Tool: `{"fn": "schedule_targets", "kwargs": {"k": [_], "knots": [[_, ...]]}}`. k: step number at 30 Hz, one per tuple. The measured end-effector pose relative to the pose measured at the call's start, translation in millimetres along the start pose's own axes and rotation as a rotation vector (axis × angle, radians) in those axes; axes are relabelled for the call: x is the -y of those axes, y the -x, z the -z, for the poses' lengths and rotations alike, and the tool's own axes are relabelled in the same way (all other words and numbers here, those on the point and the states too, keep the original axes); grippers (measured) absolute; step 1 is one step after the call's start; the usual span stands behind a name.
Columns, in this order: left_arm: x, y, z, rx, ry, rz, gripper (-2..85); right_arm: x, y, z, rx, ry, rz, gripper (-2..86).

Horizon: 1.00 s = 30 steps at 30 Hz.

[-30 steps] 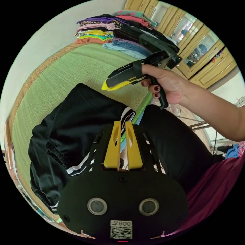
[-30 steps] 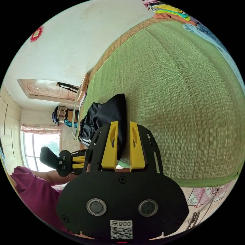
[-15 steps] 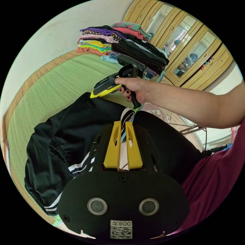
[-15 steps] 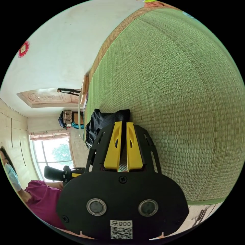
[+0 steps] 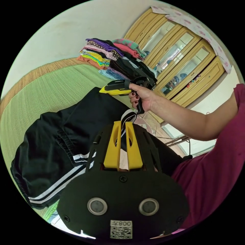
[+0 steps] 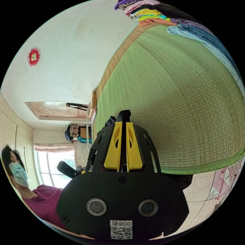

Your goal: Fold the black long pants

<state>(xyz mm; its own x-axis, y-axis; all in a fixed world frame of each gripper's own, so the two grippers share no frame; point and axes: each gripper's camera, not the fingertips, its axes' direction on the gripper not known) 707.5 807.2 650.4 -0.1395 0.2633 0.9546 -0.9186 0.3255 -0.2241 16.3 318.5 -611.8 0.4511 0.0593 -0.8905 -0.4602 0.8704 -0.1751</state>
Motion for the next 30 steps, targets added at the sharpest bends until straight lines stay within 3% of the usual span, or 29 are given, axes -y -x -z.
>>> {"fn": "schedule_targets", "kwargs": {"k": [7, 17, 30], "knots": [[-104.9, 61.3, 92.5, -0.010, -0.174, 0.110, 2.6, 9.4, 103.0, -3.0, 0.097, -0.011, 0.106, 2.1], [-302.1, 172.8, 205.4, 0.009, -0.415, 0.359, 2.8, 28.0, 279.4, -72.1, 0.127, 0.077, 0.265, 2.2], [-560.2, 331.7, 250.6, -0.078, -0.615, 0.761, 2.8, 60.4, 460.6, -223.9, -0.031, 0.270, 0.336, 2.5]]}}
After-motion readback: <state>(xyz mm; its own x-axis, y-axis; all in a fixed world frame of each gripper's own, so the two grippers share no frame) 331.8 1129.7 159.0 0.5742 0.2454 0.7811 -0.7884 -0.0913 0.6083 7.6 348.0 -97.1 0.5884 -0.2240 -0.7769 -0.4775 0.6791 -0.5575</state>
